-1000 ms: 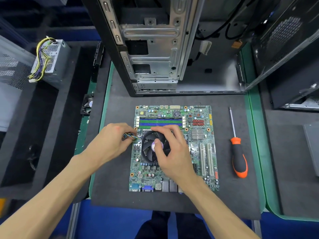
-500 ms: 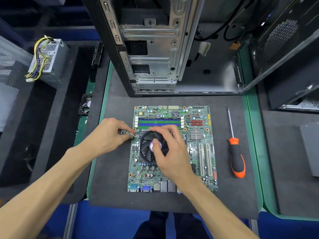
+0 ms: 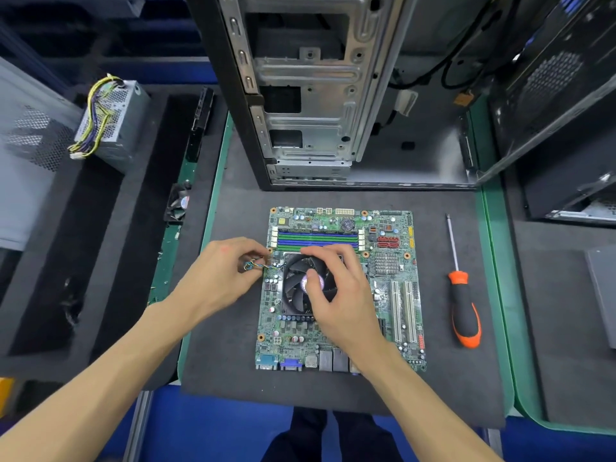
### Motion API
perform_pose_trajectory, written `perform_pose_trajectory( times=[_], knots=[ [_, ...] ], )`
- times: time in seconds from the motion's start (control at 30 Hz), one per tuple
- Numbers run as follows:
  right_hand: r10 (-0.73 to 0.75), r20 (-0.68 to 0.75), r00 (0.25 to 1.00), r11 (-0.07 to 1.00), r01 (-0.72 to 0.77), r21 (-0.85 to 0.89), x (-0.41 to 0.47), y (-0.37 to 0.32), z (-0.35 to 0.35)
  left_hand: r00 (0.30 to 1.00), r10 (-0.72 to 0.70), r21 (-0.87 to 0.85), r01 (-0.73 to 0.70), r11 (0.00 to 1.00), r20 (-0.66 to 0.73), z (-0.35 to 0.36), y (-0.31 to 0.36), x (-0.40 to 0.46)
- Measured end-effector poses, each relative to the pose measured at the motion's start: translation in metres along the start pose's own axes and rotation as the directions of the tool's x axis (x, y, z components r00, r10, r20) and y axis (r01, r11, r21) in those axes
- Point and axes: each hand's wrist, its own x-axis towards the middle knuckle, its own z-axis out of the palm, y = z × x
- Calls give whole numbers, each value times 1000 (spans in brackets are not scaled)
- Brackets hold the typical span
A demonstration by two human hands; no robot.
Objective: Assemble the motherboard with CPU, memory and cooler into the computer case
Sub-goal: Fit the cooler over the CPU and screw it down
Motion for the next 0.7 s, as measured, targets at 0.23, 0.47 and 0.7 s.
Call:
perform_pose_trajectory(
  times=[0.23, 0.47, 0.7],
  knots=[
    [0, -4, 1000, 1000, 0, 7, 0, 0, 0, 976, -179, -242, 147, 959, -120, 4, -7, -7],
    [-5, -10, 1000, 1000, 5, 16, 0, 0, 0, 961, -257, -399, 198, 895, -100, 6, -5, -11],
    [-11, -18, 1000, 1000, 11, 13, 0, 0, 0, 952, -251, -355, 177, 918, -174, 12, 2, -13]
  ],
)
